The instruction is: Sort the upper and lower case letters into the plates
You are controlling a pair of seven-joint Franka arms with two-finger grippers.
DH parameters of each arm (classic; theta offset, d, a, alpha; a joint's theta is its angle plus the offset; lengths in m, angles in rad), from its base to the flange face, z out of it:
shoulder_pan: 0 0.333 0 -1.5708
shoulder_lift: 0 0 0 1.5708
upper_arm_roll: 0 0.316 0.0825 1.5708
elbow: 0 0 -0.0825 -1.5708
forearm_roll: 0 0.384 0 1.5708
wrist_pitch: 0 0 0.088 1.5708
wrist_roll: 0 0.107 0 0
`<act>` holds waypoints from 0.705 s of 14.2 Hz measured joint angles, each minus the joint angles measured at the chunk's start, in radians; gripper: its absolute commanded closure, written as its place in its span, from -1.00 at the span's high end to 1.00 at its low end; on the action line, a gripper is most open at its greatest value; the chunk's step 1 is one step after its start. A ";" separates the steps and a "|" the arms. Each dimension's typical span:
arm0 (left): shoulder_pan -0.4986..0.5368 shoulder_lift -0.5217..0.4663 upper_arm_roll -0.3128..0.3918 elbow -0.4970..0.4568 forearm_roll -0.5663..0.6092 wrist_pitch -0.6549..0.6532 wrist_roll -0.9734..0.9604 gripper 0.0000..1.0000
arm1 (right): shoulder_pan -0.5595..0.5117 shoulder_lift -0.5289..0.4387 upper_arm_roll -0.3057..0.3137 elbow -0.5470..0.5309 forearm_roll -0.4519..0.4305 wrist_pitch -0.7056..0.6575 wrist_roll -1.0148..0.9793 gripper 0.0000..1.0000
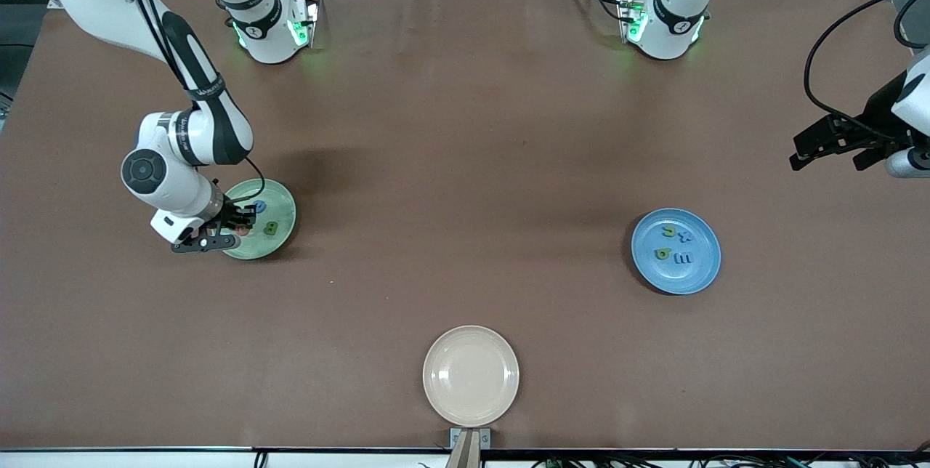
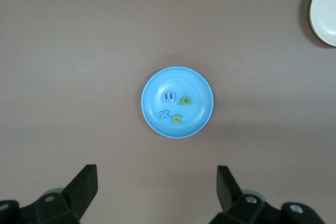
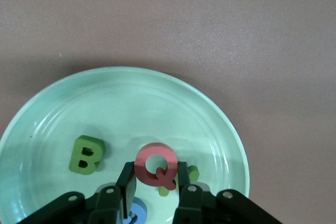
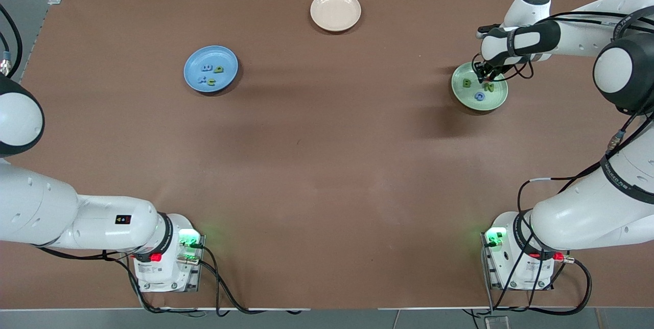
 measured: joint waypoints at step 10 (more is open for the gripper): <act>0.002 -0.001 0.000 0.000 0.000 0.000 -0.001 1.00 | -0.004 -0.026 -0.007 0.371 0.013 -0.516 0.000 1.00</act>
